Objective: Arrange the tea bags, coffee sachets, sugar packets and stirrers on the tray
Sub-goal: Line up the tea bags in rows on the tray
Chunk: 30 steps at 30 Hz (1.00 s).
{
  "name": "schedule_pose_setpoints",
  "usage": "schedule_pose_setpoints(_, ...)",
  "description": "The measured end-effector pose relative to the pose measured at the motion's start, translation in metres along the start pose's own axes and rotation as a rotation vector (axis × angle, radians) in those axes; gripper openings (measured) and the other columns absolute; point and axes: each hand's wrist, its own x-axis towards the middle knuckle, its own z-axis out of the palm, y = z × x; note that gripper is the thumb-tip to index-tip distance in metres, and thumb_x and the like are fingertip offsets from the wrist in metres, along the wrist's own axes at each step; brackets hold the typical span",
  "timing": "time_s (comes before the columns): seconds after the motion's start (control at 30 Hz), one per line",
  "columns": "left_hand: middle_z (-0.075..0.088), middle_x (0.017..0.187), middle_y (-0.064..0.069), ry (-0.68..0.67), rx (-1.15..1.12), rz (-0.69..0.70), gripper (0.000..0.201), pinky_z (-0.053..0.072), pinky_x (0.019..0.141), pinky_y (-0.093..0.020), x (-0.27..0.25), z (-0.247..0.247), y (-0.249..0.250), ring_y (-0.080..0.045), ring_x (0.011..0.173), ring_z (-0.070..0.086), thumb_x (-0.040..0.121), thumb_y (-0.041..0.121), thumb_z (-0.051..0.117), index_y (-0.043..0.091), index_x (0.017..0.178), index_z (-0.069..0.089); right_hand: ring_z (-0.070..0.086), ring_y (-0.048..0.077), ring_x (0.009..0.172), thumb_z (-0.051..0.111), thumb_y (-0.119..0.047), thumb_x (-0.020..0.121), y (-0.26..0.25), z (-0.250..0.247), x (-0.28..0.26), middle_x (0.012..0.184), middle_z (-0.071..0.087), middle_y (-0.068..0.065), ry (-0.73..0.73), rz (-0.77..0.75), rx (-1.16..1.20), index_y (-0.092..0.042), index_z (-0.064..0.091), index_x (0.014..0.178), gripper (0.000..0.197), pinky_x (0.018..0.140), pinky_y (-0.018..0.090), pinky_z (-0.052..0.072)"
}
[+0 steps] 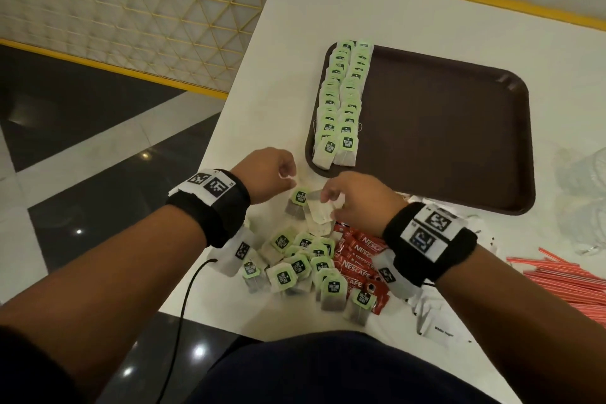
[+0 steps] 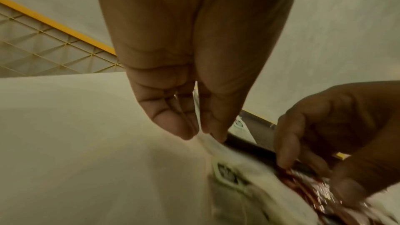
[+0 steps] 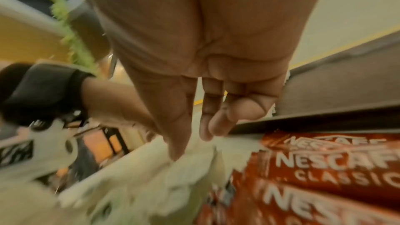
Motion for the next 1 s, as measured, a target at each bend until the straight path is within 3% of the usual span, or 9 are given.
schedule_pose_setpoints(0.07,0.06,0.11,-0.002,-0.023,0.011,-0.003,0.033,0.039,0.075,-0.024,-0.006,0.009,-0.003,-0.013,0.082,0.053,0.087,0.028,0.072,0.016,0.115,0.062,0.051,0.015,0.101,0.073,-0.019,0.08,-0.003,0.012,-0.003,0.116,0.049,-0.002,-0.056,-0.023,-0.108,-0.026,0.056,0.125,0.049,0.087,0.032,0.047)
schedule_pose_setpoints(0.17,0.051,0.117,-0.004,-0.046,0.025,-0.003,0.053,0.045,0.085,-0.029,-0.009,0.022,-0.003,-0.017,0.09,0.053,0.084,0.03,0.075,0.015,0.129,0.054,0.048,0.02,0.109,0.076,-0.023,0.077,-0.003,0.03,-0.005,0.121,0.045,0.002,-0.053,-0.039,-0.184,-0.025,0.046,0.133,0.063,0.09,0.033,0.047)
schedule_pose_setpoints(0.27,0.05,0.12,-0.007,-0.046,0.039,-0.007,0.056,0.048,0.092,-0.04,-0.008,0.029,-0.001,-0.026,0.102,0.057,0.081,0.029,0.077,0.014,0.129,0.054,0.05,0.024,0.107,0.077,-0.028,0.076,-0.005,0.04,-0.002,0.117,0.046,0.003,0.003,-0.041,-0.224,-0.024,0.044,0.131,0.064,0.088,0.039,0.05)
schedule_pose_setpoints(0.33,0.05,0.118,-0.009,-0.046,0.059,-0.001,0.052,0.047,0.092,-0.041,-0.007,0.032,0.001,-0.028,0.104,0.057,0.079,0.028,0.079,0.013,0.124,0.056,0.051,0.026,0.105,0.076,-0.027,0.077,-0.007,0.044,0.0,0.115,0.048,0.004,0.023,-0.033,-0.25,-0.024,0.044,0.13,0.061,0.086,0.041,0.05)
schedule_pose_setpoints(0.47,0.051,0.114,-0.009,-0.045,0.104,0.016,0.046,0.046,0.088,-0.036,-0.006,0.033,0.0,-0.028,0.1,0.055,0.077,0.028,0.08,0.012,0.115,0.059,0.052,0.028,0.105,0.065,-0.015,0.081,-0.009,0.044,0.002,0.113,0.05,0.005,0.021,-0.009,-0.221,-0.023,0.048,0.127,0.049,0.086,0.043,0.05)
schedule_pose_setpoints(0.67,0.05,0.094,-0.001,-0.033,0.056,0.02,0.034,0.036,0.069,-0.03,-0.006,0.032,0.0,-0.022,0.083,0.049,0.075,0.02,0.08,0.018,0.091,0.049,0.054,0.026,0.106,0.059,-0.022,0.09,-0.007,0.034,0.001,0.109,0.056,0.004,0.037,-0.035,-0.207,-0.022,0.063,0.113,0.024,0.087,0.035,0.046)
schedule_pose_setpoints(0.8,0.051,0.079,0.003,-0.045,-0.009,-0.007,0.035,0.036,0.062,-0.032,-0.008,0.032,0.0,-0.02,0.072,0.048,0.076,0.015,0.077,0.017,0.089,0.044,0.056,0.028,0.099,0.065,-0.014,0.083,-0.01,0.036,0.0,0.109,0.052,0.005,0.01,-0.049,-0.262,-0.021,0.055,0.118,0.037,0.081,0.04,0.05)
schedule_pose_setpoints(1.0,0.055,0.081,0.0,-0.024,-0.049,-0.02,0.029,0.034,0.055,-0.024,-0.008,0.032,-0.001,-0.021,0.071,0.049,0.077,0.009,0.07,0.015,0.091,0.046,0.052,0.029,0.093,0.06,-0.008,0.084,-0.02,0.043,0.002,0.108,0.043,0.007,0.017,-0.092,-0.36,-0.029,0.042,0.132,0.055,0.076,0.043,0.051)
